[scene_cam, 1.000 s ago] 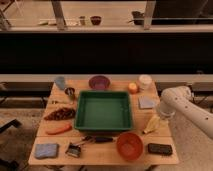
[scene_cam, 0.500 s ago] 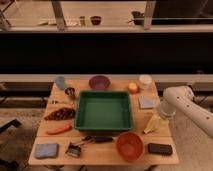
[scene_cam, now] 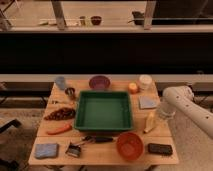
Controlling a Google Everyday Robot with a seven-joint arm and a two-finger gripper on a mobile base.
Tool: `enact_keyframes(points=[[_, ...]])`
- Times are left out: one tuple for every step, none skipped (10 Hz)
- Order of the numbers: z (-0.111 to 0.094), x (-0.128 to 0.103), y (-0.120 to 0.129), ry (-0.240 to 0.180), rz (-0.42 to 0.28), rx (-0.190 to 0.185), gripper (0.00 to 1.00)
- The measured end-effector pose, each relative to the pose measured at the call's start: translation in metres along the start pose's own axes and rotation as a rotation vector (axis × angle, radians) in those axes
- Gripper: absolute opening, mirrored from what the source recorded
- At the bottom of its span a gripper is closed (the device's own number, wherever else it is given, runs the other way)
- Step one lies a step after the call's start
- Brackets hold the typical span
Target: Place banana in tray
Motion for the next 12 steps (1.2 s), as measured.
enact_keyframes(points=[[-0.001,0.000,-0.001,0.005,-0.003,0.000,0.03],[-0.002,0.000,0.000,0.009,0.003,0.000,0.02],[-0.005,0.002,0.000,0.015,0.008,0.004,0.02],[-0.011,0.004,0.000,0.018,0.016,0.014,0.02],[-0.021,0.003,-0.001,0.016,0.020,0.030,0.02],[-0.033,0.003,-0.001,0.013,0.022,0.046,0.02],[-0.049,0.002,-0.001,0.009,0.023,0.070,0.02],[-0.061,-0.001,-0.001,0.003,0.022,0.087,0.02],[-0.075,-0.004,0.000,-0.004,0.015,0.110,0.02],[-0.085,-0.007,0.001,-0.013,0.008,0.130,0.02],[-0.093,-0.011,0.002,-0.020,0.000,0.146,0.02],[-0.100,-0.016,0.004,-0.030,-0.011,0.160,0.02]])
